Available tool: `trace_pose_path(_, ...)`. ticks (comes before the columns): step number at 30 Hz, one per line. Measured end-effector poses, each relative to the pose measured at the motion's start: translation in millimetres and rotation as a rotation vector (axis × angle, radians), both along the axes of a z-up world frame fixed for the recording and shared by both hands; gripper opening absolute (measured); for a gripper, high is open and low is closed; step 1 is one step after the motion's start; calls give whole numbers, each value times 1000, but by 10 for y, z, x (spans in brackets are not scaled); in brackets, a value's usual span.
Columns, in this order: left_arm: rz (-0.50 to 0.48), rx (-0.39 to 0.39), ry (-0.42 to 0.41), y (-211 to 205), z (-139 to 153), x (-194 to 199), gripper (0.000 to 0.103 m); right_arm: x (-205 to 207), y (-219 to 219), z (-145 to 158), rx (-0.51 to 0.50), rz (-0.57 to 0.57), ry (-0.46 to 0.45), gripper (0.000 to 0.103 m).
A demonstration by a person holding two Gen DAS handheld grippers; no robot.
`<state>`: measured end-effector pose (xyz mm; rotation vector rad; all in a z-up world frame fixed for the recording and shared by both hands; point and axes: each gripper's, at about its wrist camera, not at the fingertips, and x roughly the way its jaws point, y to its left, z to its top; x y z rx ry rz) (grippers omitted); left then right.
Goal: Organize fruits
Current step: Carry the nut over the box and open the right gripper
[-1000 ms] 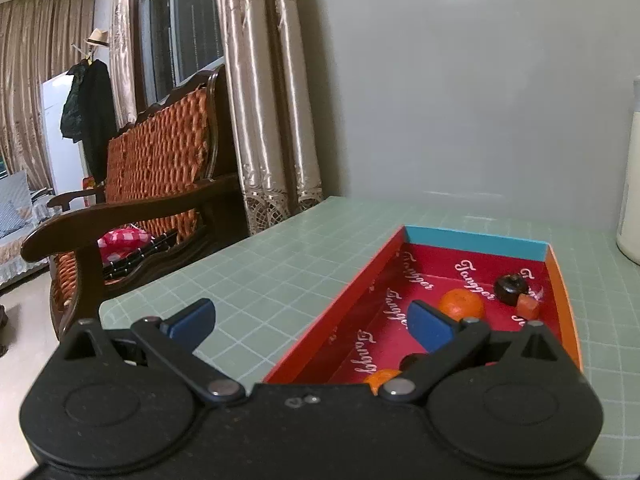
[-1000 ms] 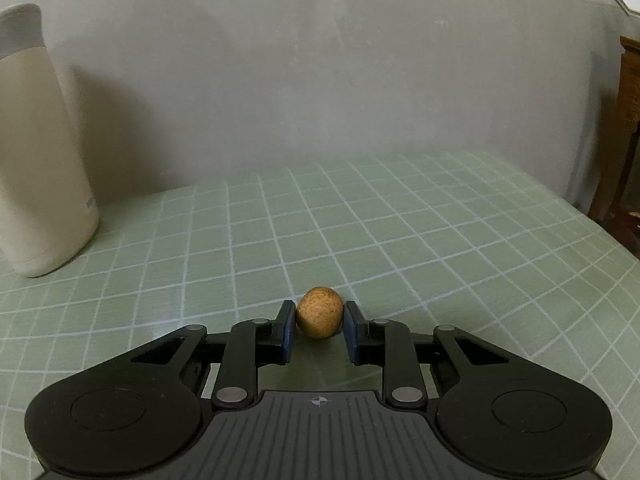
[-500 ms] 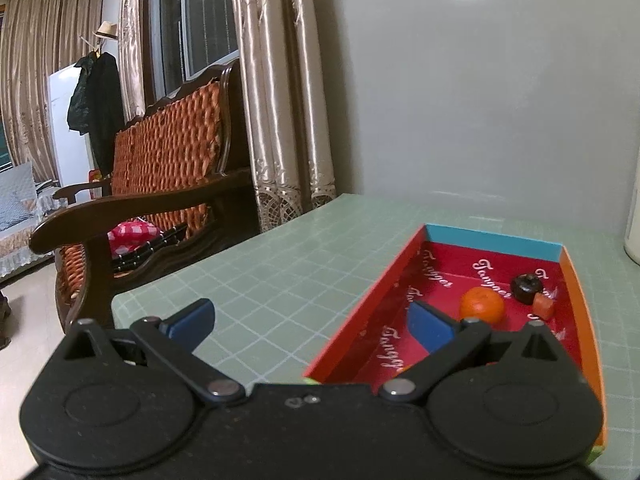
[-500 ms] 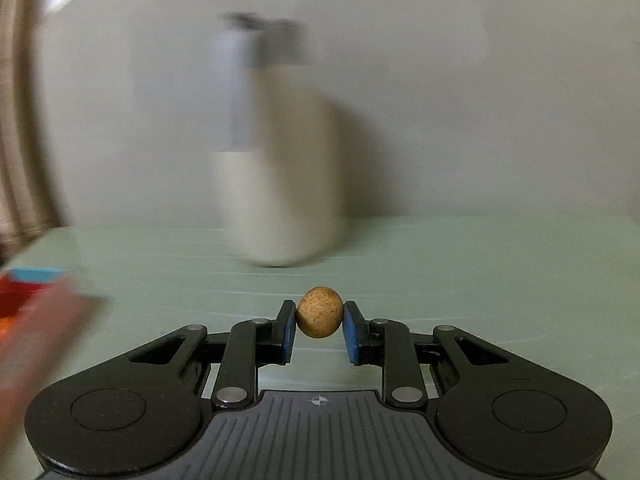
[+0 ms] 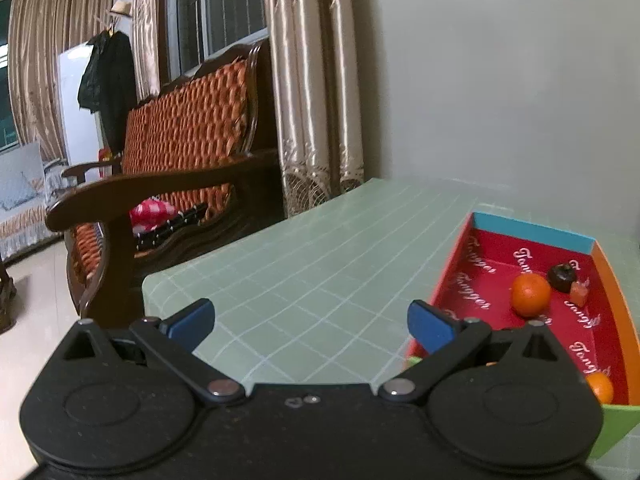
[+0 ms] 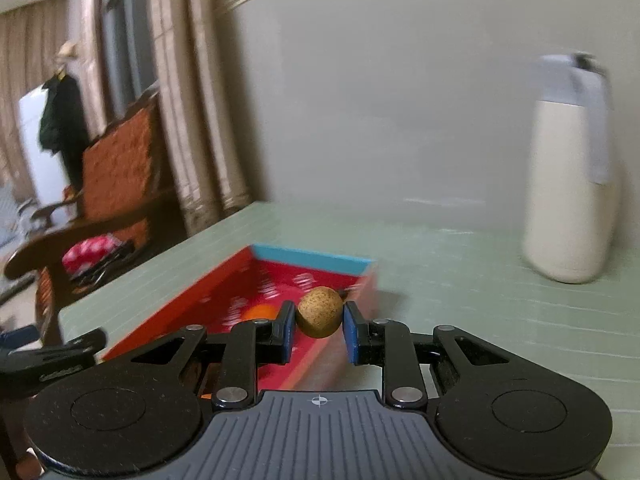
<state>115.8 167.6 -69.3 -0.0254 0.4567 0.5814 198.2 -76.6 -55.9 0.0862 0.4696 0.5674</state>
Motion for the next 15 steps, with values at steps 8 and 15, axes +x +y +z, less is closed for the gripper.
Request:
trace_pose_path(8,-10,-13,3,93,6,-47,97,-86,432,-104,-72,18,54,26)
trace_pose_path(15,-59,-9,12,35,-2,-40,97,-286,271,-49,-25,-54,60,85)
